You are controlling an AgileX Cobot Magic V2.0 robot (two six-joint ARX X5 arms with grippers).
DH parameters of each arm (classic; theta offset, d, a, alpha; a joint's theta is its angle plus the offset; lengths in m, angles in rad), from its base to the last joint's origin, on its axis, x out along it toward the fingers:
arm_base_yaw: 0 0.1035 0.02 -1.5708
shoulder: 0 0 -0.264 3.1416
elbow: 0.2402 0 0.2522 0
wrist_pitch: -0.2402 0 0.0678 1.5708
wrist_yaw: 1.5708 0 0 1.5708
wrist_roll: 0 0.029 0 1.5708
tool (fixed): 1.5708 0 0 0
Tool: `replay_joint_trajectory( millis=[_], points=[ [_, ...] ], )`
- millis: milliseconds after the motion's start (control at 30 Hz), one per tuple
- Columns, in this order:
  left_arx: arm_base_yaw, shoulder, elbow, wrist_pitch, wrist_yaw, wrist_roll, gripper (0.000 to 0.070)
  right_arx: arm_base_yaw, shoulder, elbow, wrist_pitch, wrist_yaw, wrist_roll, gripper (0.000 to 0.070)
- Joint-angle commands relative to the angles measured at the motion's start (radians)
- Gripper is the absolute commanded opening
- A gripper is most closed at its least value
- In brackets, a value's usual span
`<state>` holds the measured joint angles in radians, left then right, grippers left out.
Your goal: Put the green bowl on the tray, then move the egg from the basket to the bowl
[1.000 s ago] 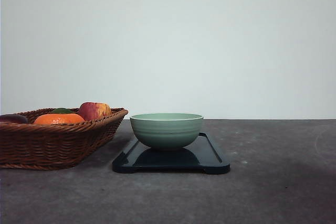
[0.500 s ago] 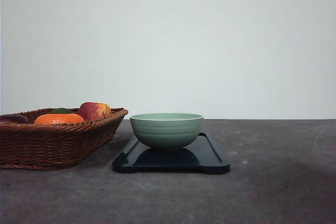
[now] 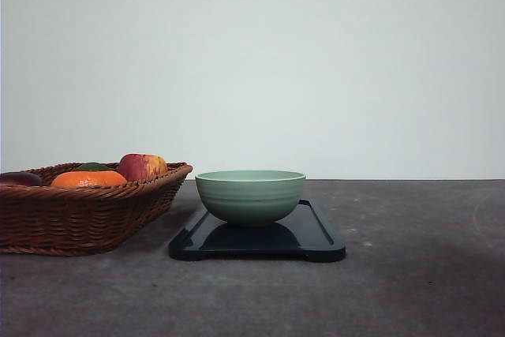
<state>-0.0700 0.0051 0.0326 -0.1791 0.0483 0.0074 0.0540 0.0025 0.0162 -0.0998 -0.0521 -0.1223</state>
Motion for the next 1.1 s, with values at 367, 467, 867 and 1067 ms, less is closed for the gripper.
replay_joint_trajectory(
  millis=[367, 467, 867, 1067],
  points=[
    [0.000, -0.002, -0.019, -0.008, -0.001, 0.000, 0.0000, 0.002, 0.001, -0.004, 0.010, 0.001, 0.017, 0.0015],
    [0.001, -0.002, -0.019, -0.008, -0.001, 0.000, 0.0000, 0.002, 0.001, -0.004, 0.010, 0.001, 0.017, 0.0015],
    [0.000, -0.002, -0.019, -0.008, -0.001, 0.000, 0.0000, 0.002, 0.001, -0.004, 0.010, 0.001, 0.017, 0.0015],
    [0.001, -0.002, -0.019, -0.008, -0.001, 0.000, 0.0000, 0.002, 0.001, -0.004, 0.010, 0.001, 0.017, 0.0015]
  ],
)
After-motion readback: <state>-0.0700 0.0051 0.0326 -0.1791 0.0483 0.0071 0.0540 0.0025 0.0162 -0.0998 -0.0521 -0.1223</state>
